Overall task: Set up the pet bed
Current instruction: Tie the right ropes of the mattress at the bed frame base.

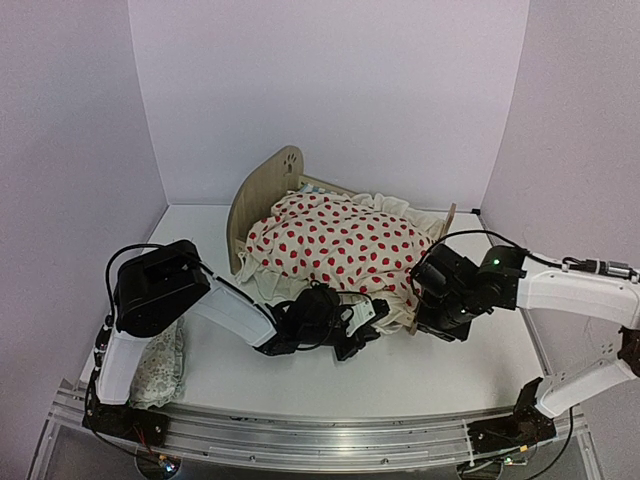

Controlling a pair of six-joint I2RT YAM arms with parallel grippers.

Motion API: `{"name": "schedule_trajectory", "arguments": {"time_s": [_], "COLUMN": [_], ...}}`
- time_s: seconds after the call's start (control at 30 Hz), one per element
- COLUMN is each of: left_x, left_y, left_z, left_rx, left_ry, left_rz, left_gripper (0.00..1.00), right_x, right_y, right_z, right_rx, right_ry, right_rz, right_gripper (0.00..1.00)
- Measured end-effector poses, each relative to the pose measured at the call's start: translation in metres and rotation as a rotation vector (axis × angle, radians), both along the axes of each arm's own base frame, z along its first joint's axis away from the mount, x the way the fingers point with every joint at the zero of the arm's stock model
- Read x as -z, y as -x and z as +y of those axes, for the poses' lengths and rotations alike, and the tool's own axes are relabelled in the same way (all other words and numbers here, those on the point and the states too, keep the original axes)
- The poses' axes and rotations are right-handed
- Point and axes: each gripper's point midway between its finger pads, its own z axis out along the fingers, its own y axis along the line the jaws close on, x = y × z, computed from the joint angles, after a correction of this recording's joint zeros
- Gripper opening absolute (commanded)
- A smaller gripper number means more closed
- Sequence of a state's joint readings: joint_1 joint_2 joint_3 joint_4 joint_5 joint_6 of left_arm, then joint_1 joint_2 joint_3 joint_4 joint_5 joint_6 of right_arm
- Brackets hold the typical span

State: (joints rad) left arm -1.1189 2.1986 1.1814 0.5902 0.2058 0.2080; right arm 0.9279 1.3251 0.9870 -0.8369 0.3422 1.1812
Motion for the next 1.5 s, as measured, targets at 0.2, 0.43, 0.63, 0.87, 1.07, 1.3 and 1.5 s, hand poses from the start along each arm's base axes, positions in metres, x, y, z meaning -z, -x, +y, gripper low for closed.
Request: {"name": "schedule_trajectory", "arguments": {"time_s": [0.2, 0.43, 0.63, 0.87, 1.07, 1.3, 1.5], "left_x": [0.008, 0.019, 0.024, 0.029, 0.028, 0.026, 0.027], "left_y": [0.003, 0.009, 0.009, 0.011, 0.013, 0.014, 0.014], "left_z": [0.003, 0.009, 0.011, 0.015, 0.018, 0.018, 0.020], "left_rx": [-0.006, -0.030, -0.047, -0.056, -0.058, -0.058, -0.058], "left_ry": [-0.004, -0.006, 0.017, 0.037, 0.053, 0.069, 0.067], "left_rz": [0.000, 0.009, 0.019, 0.026, 0.024, 0.018, 0.019], "left_gripper": [0.00, 0.00, 0.00, 0.00, 0.00, 0.00, 0.00], "right_x": [0.008, 0.024, 0.042, 0.065, 0.083, 0.087, 0.086], "right_y": [-0.015, -0.025, -0.033, -0.039, -0.048, -0.061, -0.066], "right_z": [0.026, 0.031, 0.037, 0.035, 0.036, 0.034, 0.030], "right_rx": [-0.002, 0.004, 0.001, -0.023, -0.049, -0.042, -0.036], "right_ry": [0.090, 0.161, 0.182, 0.208, 0.252, 0.255, 0.259], "right_rz": [-0.040, -0.058, -0.078, -0.121, -0.145, -0.158, -0.162], "right_gripper": [0.23, 0.20, 0.18, 0.16, 0.18, 0.24, 0.25]}}
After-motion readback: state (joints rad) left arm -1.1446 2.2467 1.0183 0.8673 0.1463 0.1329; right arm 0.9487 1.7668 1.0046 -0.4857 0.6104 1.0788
